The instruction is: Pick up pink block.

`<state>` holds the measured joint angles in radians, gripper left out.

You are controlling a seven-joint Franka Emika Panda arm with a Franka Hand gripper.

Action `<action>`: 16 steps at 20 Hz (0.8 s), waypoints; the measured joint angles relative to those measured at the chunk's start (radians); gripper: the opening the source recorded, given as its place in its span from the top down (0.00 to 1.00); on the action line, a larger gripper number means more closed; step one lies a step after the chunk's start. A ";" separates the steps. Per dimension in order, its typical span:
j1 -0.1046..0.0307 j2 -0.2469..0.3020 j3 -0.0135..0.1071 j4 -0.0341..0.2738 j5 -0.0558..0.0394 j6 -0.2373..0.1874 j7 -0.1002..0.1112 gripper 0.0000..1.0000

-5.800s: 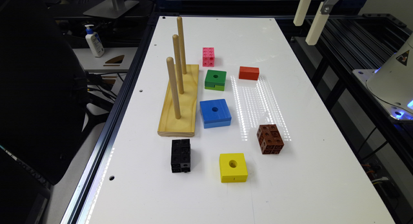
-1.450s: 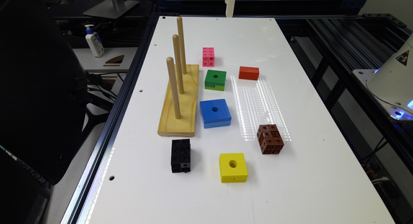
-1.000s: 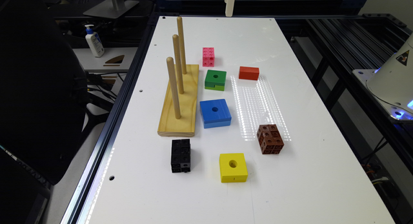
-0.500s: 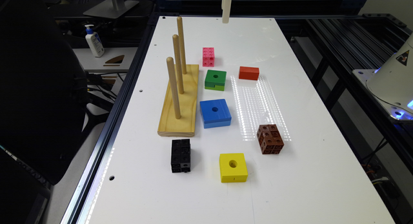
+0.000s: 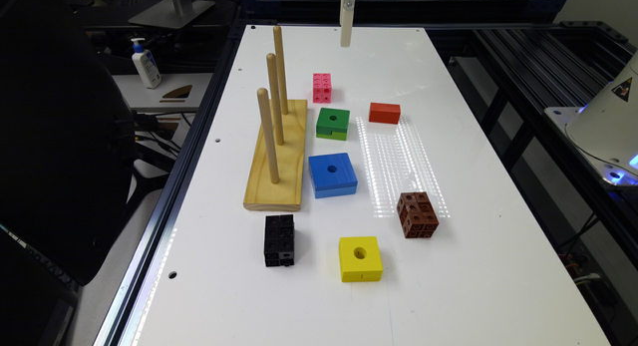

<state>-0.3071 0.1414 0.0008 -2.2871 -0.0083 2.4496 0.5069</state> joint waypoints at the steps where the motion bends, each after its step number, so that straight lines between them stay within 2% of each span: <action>1: 0.000 0.014 0.000 0.000 0.0000 0.015 0.000 0.00; 4: 0.000 0.033 0.000 0.001 0.0000 0.035 0.000 0.00; 12: 0.000 0.039 0.000 0.003 0.0000 0.038 0.000 0.00; 16: 0.000 0.087 0.000 0.003 0.0000 0.083 0.000 0.00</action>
<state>-0.3072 0.2286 0.0008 -2.2839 -0.0083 2.5325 0.5068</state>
